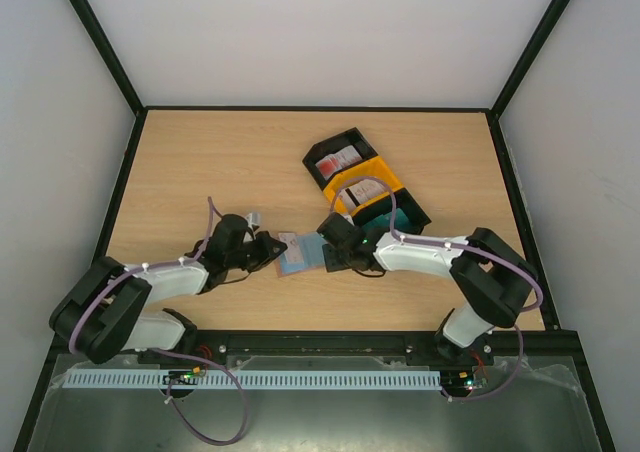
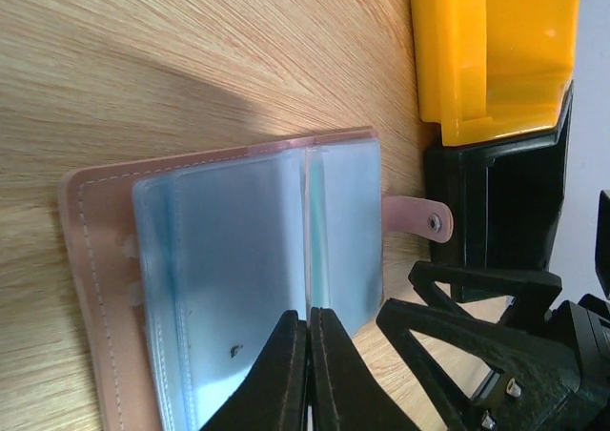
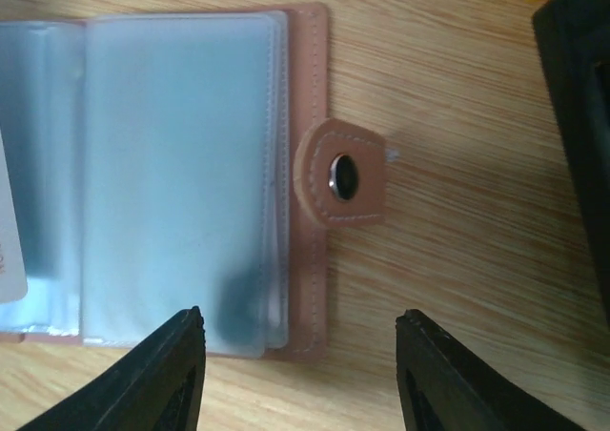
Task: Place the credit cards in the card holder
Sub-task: Insert the credit card into the card holder.
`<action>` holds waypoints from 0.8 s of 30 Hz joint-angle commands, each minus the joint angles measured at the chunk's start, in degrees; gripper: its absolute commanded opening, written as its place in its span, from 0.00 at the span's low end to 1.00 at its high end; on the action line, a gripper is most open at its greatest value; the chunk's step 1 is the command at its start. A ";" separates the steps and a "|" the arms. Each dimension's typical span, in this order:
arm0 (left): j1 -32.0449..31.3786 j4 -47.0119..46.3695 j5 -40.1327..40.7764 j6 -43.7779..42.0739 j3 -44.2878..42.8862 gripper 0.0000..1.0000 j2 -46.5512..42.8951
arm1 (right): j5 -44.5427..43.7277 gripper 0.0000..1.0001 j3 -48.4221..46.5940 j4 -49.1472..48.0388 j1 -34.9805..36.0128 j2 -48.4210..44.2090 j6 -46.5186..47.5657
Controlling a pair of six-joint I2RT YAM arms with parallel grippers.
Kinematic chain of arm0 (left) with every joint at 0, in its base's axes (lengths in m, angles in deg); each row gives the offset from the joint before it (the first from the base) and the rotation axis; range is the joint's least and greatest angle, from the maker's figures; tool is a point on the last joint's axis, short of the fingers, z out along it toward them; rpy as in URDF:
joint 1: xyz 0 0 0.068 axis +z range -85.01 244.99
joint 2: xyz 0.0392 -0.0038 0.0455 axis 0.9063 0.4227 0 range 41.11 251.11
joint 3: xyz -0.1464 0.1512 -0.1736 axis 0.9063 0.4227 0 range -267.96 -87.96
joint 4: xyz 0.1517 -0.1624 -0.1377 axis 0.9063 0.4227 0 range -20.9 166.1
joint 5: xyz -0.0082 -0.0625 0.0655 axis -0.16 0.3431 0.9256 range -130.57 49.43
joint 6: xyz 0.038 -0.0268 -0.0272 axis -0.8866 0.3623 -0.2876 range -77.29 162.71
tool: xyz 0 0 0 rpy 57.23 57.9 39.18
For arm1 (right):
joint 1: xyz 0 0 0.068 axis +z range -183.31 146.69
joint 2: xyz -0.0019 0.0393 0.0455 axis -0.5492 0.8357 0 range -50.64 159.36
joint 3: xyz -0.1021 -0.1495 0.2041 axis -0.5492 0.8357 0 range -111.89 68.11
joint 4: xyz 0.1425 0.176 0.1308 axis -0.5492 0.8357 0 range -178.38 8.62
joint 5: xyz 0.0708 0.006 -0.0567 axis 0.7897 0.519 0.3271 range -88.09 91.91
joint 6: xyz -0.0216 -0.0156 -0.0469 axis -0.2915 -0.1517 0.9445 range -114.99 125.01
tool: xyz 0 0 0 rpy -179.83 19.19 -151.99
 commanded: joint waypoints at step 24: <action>-1.51 -19.91 -3.07 5.17 2.94 0.02 10.74 | -3.77 0.30 1.44 -1.96 0.44 4.09 -4.19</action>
